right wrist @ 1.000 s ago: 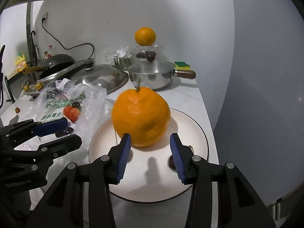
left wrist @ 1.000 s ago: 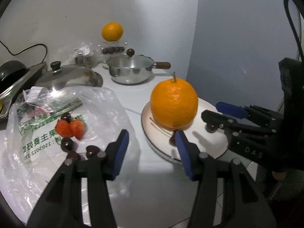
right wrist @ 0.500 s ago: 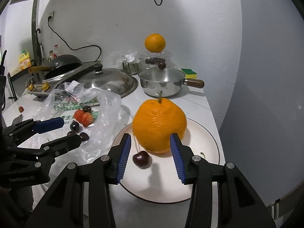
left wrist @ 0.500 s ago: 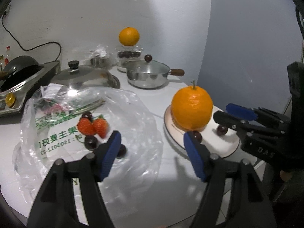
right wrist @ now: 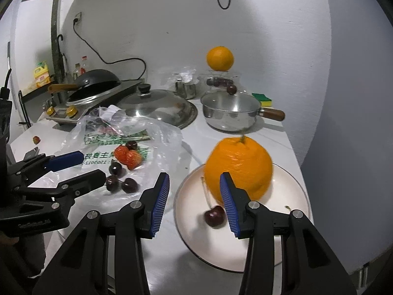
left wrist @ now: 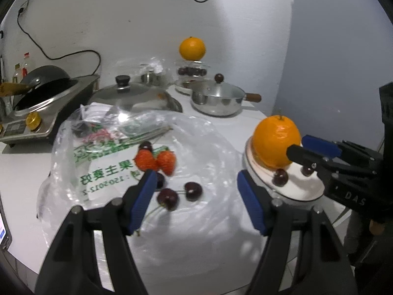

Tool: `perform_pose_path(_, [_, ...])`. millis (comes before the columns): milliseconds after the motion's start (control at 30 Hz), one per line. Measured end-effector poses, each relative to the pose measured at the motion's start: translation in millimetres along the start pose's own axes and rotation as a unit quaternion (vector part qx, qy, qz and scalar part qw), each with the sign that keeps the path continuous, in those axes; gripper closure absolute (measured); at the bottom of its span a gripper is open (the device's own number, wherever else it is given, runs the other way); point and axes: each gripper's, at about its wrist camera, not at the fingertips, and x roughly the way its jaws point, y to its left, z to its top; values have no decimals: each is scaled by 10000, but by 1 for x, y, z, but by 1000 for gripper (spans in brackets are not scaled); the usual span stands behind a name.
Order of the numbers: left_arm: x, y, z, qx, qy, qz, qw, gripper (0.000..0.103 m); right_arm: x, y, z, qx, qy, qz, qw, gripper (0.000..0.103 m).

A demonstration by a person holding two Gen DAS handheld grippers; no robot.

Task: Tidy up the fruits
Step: 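Move both grippers back from the plate to the cherries in the bag, then close the left gripper on a dark cherry while the right gripper grasps another cherry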

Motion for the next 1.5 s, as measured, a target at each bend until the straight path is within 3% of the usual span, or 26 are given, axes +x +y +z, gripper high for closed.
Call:
perform_pose_path(733, [7, 68, -13, -468, 83, 208, 9987, 33, 51, 68, 11, -454, 318, 516, 9971, 58])
perform_pose_path(1500, [33, 79, -20, -627, 321, 284, 9971, 33, 111, 81, -7, -567, 1080, 953, 9879, 60])
